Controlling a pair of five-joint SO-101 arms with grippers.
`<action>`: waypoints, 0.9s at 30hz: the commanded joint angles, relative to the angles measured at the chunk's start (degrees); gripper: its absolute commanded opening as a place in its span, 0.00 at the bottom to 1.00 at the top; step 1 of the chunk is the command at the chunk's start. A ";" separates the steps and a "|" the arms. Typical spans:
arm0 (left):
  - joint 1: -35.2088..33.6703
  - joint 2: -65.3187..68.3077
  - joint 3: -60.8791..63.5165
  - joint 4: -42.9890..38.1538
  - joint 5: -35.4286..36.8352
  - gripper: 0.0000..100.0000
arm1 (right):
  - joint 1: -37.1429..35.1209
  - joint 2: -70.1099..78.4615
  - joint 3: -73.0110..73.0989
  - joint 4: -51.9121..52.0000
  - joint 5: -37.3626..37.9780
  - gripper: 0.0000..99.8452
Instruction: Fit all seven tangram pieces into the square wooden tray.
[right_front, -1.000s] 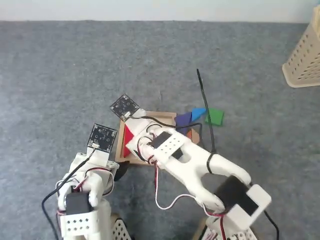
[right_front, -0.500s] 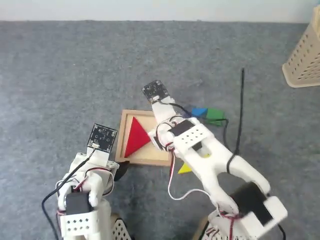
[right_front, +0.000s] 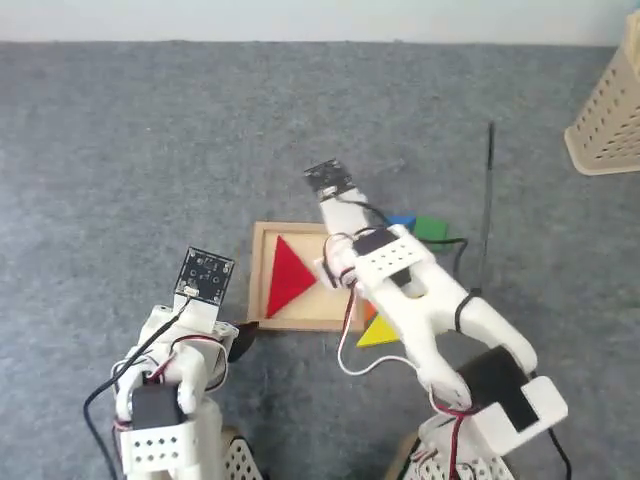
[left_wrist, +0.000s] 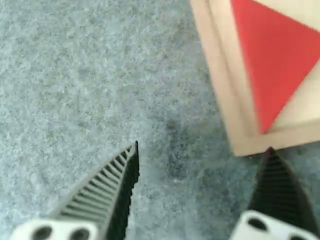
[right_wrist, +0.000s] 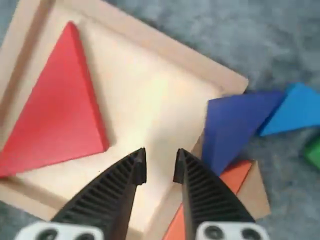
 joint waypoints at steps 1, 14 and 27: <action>0.26 -0.79 -0.31 0.00 -0.26 0.35 | 3.65 -0.40 -2.64 0.84 -0.44 0.12; 0.26 -0.79 -0.31 0.00 -0.26 0.35 | -0.57 -12.97 -2.11 4.00 -0.53 0.12; 0.26 -0.79 -0.31 0.00 -0.26 0.35 | -7.96 0.84 -3.43 -4.09 -0.44 0.12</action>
